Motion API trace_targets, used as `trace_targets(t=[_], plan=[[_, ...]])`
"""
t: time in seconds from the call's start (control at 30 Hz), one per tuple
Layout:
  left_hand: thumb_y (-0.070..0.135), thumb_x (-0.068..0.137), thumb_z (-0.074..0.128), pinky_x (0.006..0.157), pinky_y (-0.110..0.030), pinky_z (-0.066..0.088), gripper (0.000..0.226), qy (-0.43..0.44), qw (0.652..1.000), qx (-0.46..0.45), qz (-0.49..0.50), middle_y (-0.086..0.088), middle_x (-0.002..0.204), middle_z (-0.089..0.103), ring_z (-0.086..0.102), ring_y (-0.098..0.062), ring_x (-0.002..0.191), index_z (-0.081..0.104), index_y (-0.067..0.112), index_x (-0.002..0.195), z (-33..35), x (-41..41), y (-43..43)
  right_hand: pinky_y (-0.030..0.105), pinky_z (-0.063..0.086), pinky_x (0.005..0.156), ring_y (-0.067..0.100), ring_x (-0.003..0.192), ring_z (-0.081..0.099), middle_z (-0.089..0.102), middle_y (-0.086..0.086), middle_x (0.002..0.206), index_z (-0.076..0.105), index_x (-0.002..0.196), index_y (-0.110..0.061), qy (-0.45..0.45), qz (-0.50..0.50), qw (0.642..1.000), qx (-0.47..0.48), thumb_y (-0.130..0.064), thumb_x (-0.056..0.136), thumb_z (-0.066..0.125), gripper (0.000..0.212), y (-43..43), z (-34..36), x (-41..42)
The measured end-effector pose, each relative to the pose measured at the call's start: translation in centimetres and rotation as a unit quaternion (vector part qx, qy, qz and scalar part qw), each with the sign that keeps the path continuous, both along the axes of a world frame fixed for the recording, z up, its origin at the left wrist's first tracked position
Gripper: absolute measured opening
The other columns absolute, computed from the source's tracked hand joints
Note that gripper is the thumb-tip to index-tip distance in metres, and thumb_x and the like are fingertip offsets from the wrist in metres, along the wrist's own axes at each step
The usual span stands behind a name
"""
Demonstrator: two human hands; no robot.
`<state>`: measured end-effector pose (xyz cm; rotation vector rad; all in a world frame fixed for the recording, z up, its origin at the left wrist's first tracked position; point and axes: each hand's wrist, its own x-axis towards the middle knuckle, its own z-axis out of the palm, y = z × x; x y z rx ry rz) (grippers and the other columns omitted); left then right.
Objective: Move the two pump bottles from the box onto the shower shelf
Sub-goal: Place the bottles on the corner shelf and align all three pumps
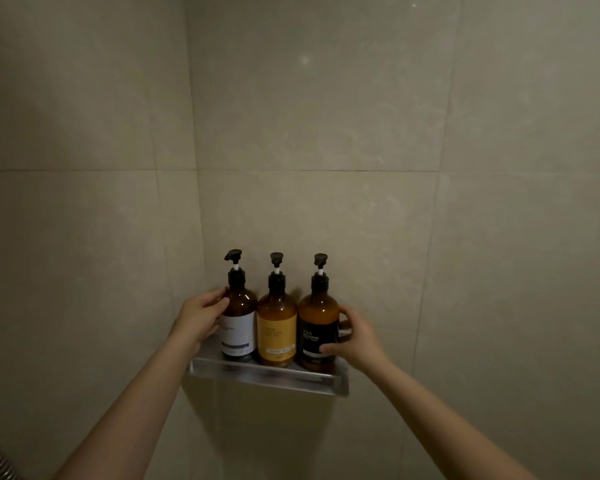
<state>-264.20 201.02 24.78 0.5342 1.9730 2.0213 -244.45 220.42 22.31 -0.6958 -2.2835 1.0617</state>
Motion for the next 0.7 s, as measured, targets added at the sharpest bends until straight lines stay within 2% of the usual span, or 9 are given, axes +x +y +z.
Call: trace_targets(t=[0.2, 0.43, 0.57, 0.7], plan=[[0.012, 0.088, 0.059, 0.098, -0.040, 0.042, 0.044, -0.010, 1.000, -0.008, -0.005, -0.008, 0.131, 0.058, 0.056, -0.025, 0.110, 0.053, 0.017, 0.131, 0.1, -0.1, -0.5, 0.038, 0.055, 0.087, 0.014, 0.102, 0.056, 0.057, -0.002, 0.121, 0.045, 0.133, -0.026, 0.001, 0.020, 1.000, 0.005, -0.014, 0.062, 0.085, 0.082, 0.6, 0.0, 0.1], [0.012, 0.083, 0.065, 0.093, -0.040, 0.046, 0.044, -0.013, 1.000, -0.006, -0.003, -0.008, 0.126, 0.061, 0.059, -0.025, 0.104, 0.057, 0.017, 0.126, -0.1, -0.5, -0.8, 0.042, 0.055, 0.089, 0.017, 0.107, 0.058, 0.057, -0.001, 0.121, 0.045, 0.134, -0.024, 0.009, 0.030, 0.999, 0.002, -0.012, 0.061, 0.085, 0.084, 1.2, -0.1, 0.2], [0.011, 0.082, 0.067, 0.091, -0.040, 0.047, 0.044, -0.016, 1.000, -0.002, -0.002, -0.008, 0.125, 0.061, 0.060, -0.026, 0.105, 0.059, 0.017, 0.124, -0.2, -0.8, -0.9, 0.040, 0.055, 0.089, 0.013, 0.103, 0.056, 0.057, -0.001, 0.124, 0.045, 0.134, -0.026, 0.015, 0.031, 0.999, -0.008, -0.011, 0.062, 0.085, 0.084, 1.2, -0.3, 0.0], [0.011, 0.082, 0.067, 0.093, -0.041, 0.048, 0.044, -0.013, 1.000, -0.002, 0.000, -0.007, 0.126, 0.061, 0.059, -0.028, 0.111, 0.058, 0.017, 0.124, -0.3, -0.8, -0.9, 0.040, 0.055, 0.089, 0.018, 0.108, 0.057, 0.057, 0.002, 0.125, 0.045, 0.134, -0.023, 0.007, 0.039, 0.999, -0.016, -0.009, 0.061, 0.085, 0.085, 1.5, 0.0, 0.0]])
